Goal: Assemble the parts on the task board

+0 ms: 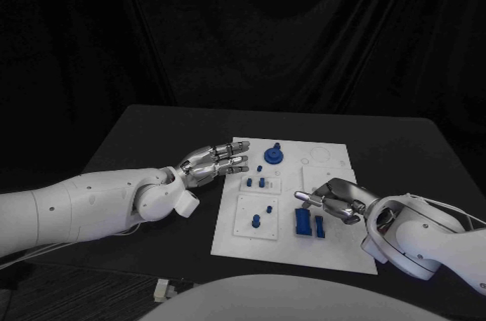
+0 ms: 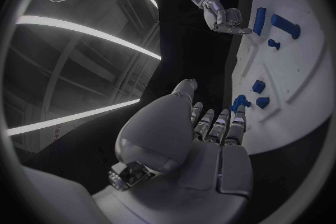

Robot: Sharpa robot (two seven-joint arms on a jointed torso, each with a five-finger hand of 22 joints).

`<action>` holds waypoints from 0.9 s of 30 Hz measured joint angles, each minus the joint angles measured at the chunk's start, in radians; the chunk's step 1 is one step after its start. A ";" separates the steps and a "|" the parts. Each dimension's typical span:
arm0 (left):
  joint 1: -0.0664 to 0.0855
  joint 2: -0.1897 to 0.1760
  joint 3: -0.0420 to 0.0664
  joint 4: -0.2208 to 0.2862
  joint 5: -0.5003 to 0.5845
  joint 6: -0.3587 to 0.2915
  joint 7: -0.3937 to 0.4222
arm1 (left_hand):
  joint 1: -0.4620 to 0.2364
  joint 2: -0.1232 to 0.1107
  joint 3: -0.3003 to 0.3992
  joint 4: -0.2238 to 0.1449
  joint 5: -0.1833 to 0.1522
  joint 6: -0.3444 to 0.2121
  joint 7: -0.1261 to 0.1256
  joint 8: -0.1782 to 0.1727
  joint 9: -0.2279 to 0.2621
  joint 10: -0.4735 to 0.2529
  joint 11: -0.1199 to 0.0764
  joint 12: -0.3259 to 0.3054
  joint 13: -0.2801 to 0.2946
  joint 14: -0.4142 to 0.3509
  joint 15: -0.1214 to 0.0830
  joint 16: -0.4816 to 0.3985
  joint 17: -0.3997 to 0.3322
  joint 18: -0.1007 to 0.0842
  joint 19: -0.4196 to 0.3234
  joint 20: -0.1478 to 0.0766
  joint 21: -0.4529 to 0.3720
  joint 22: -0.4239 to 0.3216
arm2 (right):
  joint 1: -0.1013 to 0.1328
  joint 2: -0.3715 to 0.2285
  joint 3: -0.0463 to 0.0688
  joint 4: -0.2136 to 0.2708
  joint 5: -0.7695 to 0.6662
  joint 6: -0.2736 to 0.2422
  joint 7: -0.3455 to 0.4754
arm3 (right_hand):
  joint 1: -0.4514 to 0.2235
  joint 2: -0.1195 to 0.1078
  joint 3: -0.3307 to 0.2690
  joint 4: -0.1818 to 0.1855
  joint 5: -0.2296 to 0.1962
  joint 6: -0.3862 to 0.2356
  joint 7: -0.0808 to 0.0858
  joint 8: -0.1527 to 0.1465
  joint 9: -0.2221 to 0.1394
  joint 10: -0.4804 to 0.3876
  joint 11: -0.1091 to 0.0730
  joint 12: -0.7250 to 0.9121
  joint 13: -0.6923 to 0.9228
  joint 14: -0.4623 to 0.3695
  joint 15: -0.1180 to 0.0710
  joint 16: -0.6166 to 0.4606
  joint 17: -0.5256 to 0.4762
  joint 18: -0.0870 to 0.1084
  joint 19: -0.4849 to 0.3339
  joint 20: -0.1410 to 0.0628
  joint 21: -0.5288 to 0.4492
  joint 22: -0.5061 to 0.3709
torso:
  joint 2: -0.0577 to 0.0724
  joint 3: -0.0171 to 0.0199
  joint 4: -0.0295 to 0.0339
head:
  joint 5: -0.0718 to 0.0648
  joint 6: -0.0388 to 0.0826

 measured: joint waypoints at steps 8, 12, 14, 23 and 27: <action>0.000 0.000 0.000 0.000 0.000 0.000 0.000 | 0.000 0.000 0.000 0.000 0.000 0.000 0.000 0.000 0.000 0.000 0.000 0.000 0.000 0.000 0.000 0.000 0.000 0.000 0.000 0.000 0.000 0.000 | -0.002 0.012 0.004 -0.007 0.001 0.026 -0.009 | 0.005 0.005 -0.003 -0.003 0.000 -0.001 -0.001 -0.003 -0.006 0.002 0.005 0.000 0.000 0.000 0.000 0.000 0.000 0.000 0.000 0.000 -0.005 0.000 | -0.001 0.0000 -0.0004 | 0.001 0.000; 0.000 0.000 0.000 0.000 0.000 0.000 0.000 | 0.000 0.000 0.000 0.000 0.000 0.000 0.000 0.000 0.000 0.000 0.000 0.000 0.000 0.000 0.000 0.000 0.000 0.000 0.000 0.000 0.000 0.000 | -0.002 0.015 0.006 -0.011 0.001 0.034 -0.014 | 0.005 0.005 -0.003 -0.003 0.000 -0.004 0.004 -0.003 -0.008 0.002 0.005 0.000 0.000 0.000 0.000 0.000 0.000 0.000 0.000 0.000 -0.009 0.000 | 0.000 0.0000 -0.0003 | 0.000 0.000; 0.000 0.000 0.000 0.000 0.000 0.000 0.000 | 0.000 0.000 0.000 0.000 0.000 0.000 0.000 0.000 0.000 0.000 0.000 0.000 0.000 0.000 0.000 0.000 0.000 0.000 0.000 0.000 0.000 0.000 | -0.002 0.015 0.006 -0.012 0.001 0.036 -0.016 | 0.005 0.005 -0.003 -0.003 0.000 -0.003 0.004 -0.005 -0.009 0.002 0.005 0.000 0.000 0.000 0.000 0.000 0.000 0.000 0.000 0.000 -0.012 0.000 | 0.000 -0.0001 -0.0003 | 0.000 0.000; 0.000 0.000 0.000 0.000 0.000 0.000 0.001 | 0.000 0.000 0.000 0.000 0.000 0.000 0.000 0.000 0.000 0.000 0.000 0.000 0.000 0.000 0.000 0.000 0.000 0.000 0.000 0.000 0.000 0.000 | -0.003 0.012 0.007 -0.012 0.001 0.034 -0.019 | 0.008 0.008 -0.003 -0.003 0.000 -0.007 0.007 -0.008 -0.010 0.002 0.005 0.000 0.000 0.000 0.000 0.000 0.000 0.000 0.000 0.000 -0.012 0.000 | -0.001 0.0000 -0.0002 | 0.001 0.000; 0.000 -0.005 0.000 0.005 0.000 0.000 0.006 | 0.000 0.000 0.003 -0.003 0.000 0.000 0.000 0.000 0.000 0.000 0.000 0.000 0.000 0.002 0.002 0.006 0.000 0.000 0.002 0.003 0.005 0.000 | -0.005 0.002 0.004 -0.005 0.001 0.014 -0.008 | 0.009 0.009 -0.006 0.000 0.000 -0.007 0.007 -0.008 -0.012 0.002 0.005 0.000 0.000 0.000 0.000 0.000 0.000 0.000 0.000 0.000 -0.012 0.000 | -0.001 0.0000 -0.0002 | 0.000 0.000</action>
